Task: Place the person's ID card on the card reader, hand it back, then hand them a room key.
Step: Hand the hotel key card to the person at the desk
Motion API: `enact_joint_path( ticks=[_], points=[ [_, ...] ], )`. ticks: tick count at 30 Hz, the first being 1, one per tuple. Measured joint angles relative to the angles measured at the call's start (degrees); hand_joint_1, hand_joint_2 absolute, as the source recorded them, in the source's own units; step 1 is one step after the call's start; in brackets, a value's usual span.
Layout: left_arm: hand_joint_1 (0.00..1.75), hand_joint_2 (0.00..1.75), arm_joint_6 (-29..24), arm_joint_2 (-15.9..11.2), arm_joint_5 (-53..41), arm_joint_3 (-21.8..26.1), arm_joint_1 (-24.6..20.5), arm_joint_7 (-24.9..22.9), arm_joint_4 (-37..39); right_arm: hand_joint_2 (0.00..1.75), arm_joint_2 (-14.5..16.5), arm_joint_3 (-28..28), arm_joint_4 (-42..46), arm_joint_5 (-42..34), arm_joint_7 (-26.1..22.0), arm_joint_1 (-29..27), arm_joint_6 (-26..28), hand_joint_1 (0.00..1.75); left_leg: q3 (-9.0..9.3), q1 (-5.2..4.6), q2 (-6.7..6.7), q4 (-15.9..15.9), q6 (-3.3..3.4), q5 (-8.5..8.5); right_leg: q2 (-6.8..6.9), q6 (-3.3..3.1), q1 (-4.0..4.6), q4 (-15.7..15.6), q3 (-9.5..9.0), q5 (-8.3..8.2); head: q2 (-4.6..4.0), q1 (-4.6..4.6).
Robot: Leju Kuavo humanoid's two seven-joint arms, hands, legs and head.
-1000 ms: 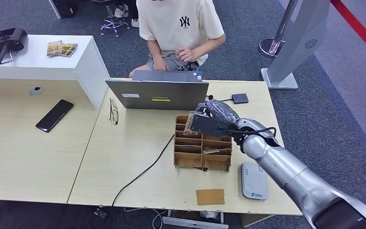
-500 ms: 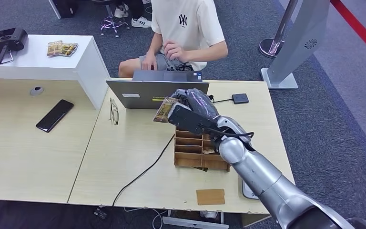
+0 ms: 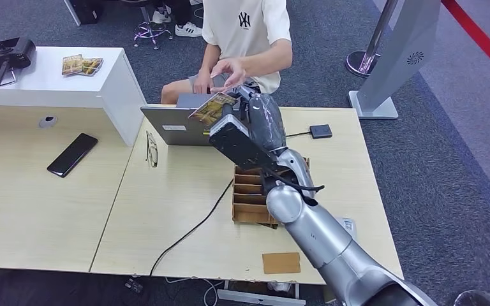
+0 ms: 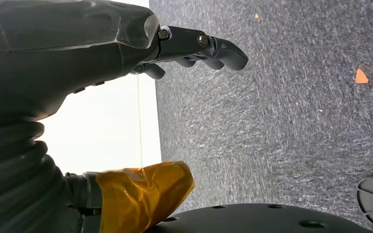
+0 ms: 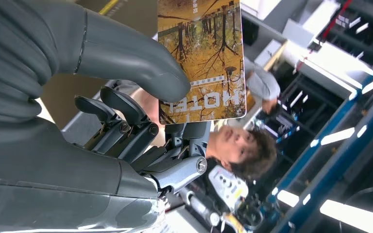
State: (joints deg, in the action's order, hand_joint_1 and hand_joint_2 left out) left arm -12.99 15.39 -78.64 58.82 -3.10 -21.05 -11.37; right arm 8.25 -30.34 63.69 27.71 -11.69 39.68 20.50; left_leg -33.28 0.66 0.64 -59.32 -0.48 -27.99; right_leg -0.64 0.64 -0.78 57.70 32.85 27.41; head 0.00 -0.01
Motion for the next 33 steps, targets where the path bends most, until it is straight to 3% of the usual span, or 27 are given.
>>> enact_joint_path(
  ticks=[12, 18, 23, 33],
  points=[
    [0.0, 1.75, 2.6, -0.2, -1.9, -1.7, -0.2, 1.1, 0.0, 1.75, 7.4, 0.3, -9.7, 6.0, 1.4, 3.7, 6.0, 1.75, -0.02, -0.01, 0.02, 0.0, -0.01, 0.01, 0.03, 0.0, -0.02, 0.0, 0.0, 0.0, 0.0, 0.01],
    [0.0, 1.75, 3.2, -0.2, -3.4, -2.9, -0.4, 0.9, 0.0, 1.75, 9.6, 1.8, -17.1, 12.2, 1.1, 6.6, 14.2, 1.75, -0.03, -0.01, 0.02, 0.0, -0.01, 0.01, 0.03, 0.0, -0.01, 0.0, 0.0, 0.0, 0.0, 0.01],
    [0.0, 1.75, 3.4, -0.2, -4.3, -4.0, -0.6, 0.9, 0.0, 1.75, 10.3, 3.9, -21.6, 21.4, 1.6, 7.5, 17.8, 1.75, -0.03, -0.01, 0.02, 0.0, -0.01, 0.01, 0.03, 0.0, -0.01, 0.0, 0.0, 0.0, 0.0, -0.01],
    [0.0, 1.75, 4.1, -0.3, -5.8, -5.4, -0.8, 0.9, 0.0, 1.75, 11.0, 13.7, -22.0, 53.3, 4.8, 4.4, 17.9, 1.75, -0.09, -0.01, 0.13, 0.0, -0.01, 0.01, 0.14, 0.0, -0.02, 0.0, 0.0, 0.0, 0.0, 0.01]
  ],
)
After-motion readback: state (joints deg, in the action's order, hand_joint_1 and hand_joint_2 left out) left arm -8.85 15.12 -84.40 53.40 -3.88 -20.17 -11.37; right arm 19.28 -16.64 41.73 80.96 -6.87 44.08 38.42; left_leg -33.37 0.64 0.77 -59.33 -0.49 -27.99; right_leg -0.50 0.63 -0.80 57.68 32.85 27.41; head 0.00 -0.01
